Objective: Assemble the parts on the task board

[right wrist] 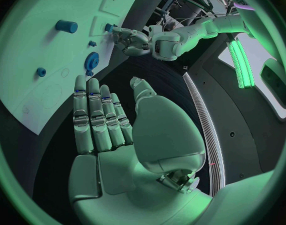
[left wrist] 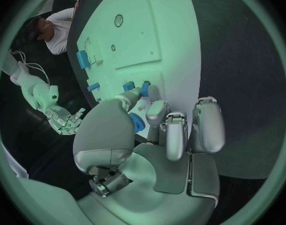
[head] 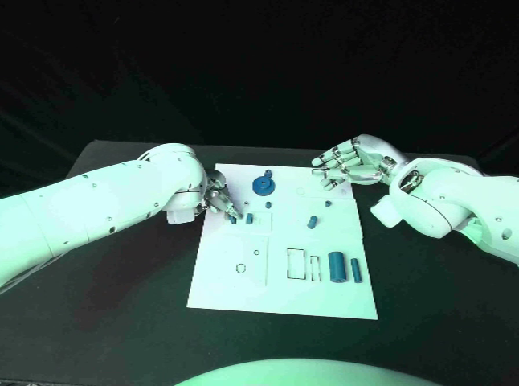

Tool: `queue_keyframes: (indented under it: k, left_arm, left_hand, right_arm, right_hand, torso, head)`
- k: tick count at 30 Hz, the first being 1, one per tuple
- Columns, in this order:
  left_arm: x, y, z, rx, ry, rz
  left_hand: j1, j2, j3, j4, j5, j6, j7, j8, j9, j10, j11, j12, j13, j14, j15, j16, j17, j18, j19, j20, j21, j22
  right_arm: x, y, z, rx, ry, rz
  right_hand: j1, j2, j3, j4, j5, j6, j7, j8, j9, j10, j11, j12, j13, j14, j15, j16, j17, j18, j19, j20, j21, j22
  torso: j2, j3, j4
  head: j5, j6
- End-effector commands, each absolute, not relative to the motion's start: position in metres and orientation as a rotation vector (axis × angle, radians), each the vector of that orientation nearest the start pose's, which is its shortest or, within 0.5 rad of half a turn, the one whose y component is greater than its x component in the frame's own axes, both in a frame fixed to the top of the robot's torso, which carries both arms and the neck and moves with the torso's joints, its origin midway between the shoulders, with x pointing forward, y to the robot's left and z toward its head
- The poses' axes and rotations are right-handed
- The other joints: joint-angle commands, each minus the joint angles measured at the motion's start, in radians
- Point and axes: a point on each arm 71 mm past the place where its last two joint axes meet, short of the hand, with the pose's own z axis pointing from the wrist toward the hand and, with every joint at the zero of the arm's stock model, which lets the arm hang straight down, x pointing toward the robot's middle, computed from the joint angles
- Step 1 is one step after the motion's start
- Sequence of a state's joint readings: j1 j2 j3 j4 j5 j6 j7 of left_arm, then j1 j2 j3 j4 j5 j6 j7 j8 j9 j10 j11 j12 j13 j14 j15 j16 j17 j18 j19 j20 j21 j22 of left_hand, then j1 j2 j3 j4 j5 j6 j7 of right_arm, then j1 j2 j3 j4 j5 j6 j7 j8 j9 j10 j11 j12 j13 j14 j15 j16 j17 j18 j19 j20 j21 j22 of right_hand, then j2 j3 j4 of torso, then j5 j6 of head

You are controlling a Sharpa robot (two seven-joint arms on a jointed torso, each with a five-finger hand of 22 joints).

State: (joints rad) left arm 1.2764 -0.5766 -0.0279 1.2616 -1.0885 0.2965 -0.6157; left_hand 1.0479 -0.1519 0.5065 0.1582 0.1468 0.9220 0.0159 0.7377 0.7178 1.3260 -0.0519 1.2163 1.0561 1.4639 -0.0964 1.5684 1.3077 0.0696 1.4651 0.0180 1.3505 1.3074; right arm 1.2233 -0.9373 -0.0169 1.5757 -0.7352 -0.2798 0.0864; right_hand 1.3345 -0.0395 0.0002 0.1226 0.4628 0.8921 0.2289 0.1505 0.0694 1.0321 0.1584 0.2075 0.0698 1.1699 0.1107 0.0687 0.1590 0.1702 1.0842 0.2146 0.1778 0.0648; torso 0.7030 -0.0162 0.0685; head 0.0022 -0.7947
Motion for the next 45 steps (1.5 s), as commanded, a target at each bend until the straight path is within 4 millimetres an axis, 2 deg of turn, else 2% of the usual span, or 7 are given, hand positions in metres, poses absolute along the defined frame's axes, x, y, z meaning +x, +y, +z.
queue_keyframes:
  k: [1, 9, 16, 25, 38, 43, 45]
  left_arm:
    - [0.523, 0.159, -0.218, -0.074, 2.446, -0.249]
    - [0.522, 0.159, -0.219, -0.072, 2.454, -0.244]
    - [0.522, 0.160, -0.218, -0.087, 2.450, -0.248]
    - [0.523, 0.161, -0.218, -0.110, 2.434, -0.254]
    - [0.523, 0.166, -0.210, -0.173, 2.372, -0.305]
    - [0.528, 0.171, -0.195, -0.308, 2.250, -0.440]
    - [0.530, 0.171, -0.189, -0.342, 2.189, -0.528]
  left_hand:
    - [-0.010, -0.002, -0.011, 0.001, -0.002, -0.005, 0.001, -0.006, -0.001, 0.004, 0.003, -0.001, -0.002, 0.107, -0.006, 0.002, 0.263, -0.015, 0.015, -0.008, 0.006, 0.118]
    - [-0.017, -0.009, -0.039, 0.015, -0.001, 0.001, -0.001, -0.002, 0.000, 0.005, 0.002, 0.000, 0.000, 0.107, -0.006, 0.002, 0.263, -0.016, 0.016, -0.008, 0.007, 0.120]
    - [-0.049, -0.011, -0.105, 0.055, -0.004, 0.006, 0.001, 0.003, 0.003, 0.006, 0.003, -0.001, -0.003, 0.107, -0.006, 0.002, 0.263, -0.016, 0.017, -0.008, 0.007, 0.123]
    - [-0.064, 0.006, -0.210, 0.102, -0.004, 0.004, -0.001, 0.007, 0.006, 0.007, 0.002, 0.001, -0.001, 0.107, -0.007, 0.002, 0.263, -0.016, 0.018, -0.009, 0.004, 0.125]
    - [-0.046, 0.026, -0.241, 0.114, -0.001, -0.007, 0.001, 0.006, 0.007, -0.003, 0.003, -0.010, -0.016, 0.107, -0.007, 0.002, 0.263, -0.011, 0.010, -0.010, -0.018, 0.113]
    - [0.011, 0.038, -0.274, 0.125, 0.001, -0.073, 0.031, -0.028, -0.009, -0.099, 0.028, -0.105, -0.140, 0.102, 0.015, -0.009, 0.246, 0.014, -0.040, 0.006, -0.142, 0.040]
    - [0.032, 0.046, -0.290, 0.131, 0.002, -0.139, 0.060, -0.065, -0.033, -0.276, 0.058, -0.282, -0.350, 0.027, 0.037, -0.156, 0.050, 0.063, -0.158, 0.023, -0.410, -0.120]
  right_arm:
    - [0.480, -0.229, -0.163, 0.450, 1.724, 1.118]
    - [0.480, -0.229, -0.164, 0.450, 1.727, 1.118]
    - [0.481, -0.229, -0.164, 0.450, 1.728, 1.118]
    - [0.481, -0.229, -0.164, 0.453, 1.725, 1.122]
    - [0.482, -0.229, -0.164, 0.454, 1.728, 1.121]
    - [0.482, -0.229, -0.165, 0.456, 1.730, 1.119]
    - [0.482, -0.230, -0.165, 0.457, 1.730, 1.118]
  right_hand:
    - [-0.002, 0.011, -0.001, -0.007, 0.003, -0.007, 0.000, -0.006, -0.001, -0.003, 0.007, -0.004, -0.001, -0.003, 0.003, -0.007, -0.001, 0.014, 0.007, 0.002, -0.004, -0.001]
    - [-0.005, 0.012, -0.004, -0.009, 0.003, -0.009, 0.002, -0.006, -0.001, -0.006, 0.009, -0.006, -0.005, -0.007, 0.005, -0.007, -0.008, 0.014, 0.006, 0.003, -0.011, -0.001]
    - [-0.007, 0.015, -0.009, -0.014, 0.003, -0.012, 0.005, -0.006, -0.001, -0.014, 0.013, -0.011, -0.007, -0.016, 0.009, -0.007, -0.024, 0.014, 0.003, 0.007, -0.026, -0.001]
    - [-0.007, 0.016, -0.011, -0.017, 0.004, -0.015, 0.005, -0.007, -0.001, -0.019, 0.014, -0.014, -0.007, -0.021, 0.011, -0.007, -0.032, 0.014, 0.002, 0.009, -0.033, -0.001]
    - [-0.007, 0.016, -0.012, -0.018, 0.004, -0.017, 0.006, -0.007, -0.001, -0.021, 0.015, -0.015, -0.007, -0.023, 0.011, -0.007, -0.035, 0.014, 0.002, 0.009, -0.036, -0.001]
    - [-0.007, 0.016, -0.012, -0.018, 0.004, -0.017, 0.006, -0.007, -0.001, -0.021, 0.015, -0.015, -0.007, -0.023, 0.011, -0.007, -0.035, 0.014, 0.002, 0.009, -0.036, -0.001]
    - [-0.007, 0.016, -0.012, -0.018, 0.004, -0.017, 0.006, -0.007, -0.001, -0.021, 0.015, -0.015, -0.007, -0.023, 0.011, -0.007, -0.035, 0.014, 0.002, 0.009, -0.036, -0.001]
  torso:
    - [0.000, -0.0003, 0.0007]
    - [0.000, -0.0004, 0.0012]
    - [0.000, -0.0006, 0.0008]
    - [0.000, -0.0007, 0.0011]
    - [-0.001, -0.0011, 0.0014]
    - [-0.001, 0.0008, 0.0017]
    - [-0.002, 0.0007, 0.0015]
  head:
    - [-0.001, -0.001]
    - [-0.002, -0.001]
    - [-0.002, -0.001]
    - [-0.004, -0.002]
    - [-0.008, -0.002]
    - [-0.011, -0.001]
    - [-0.011, 0.000]
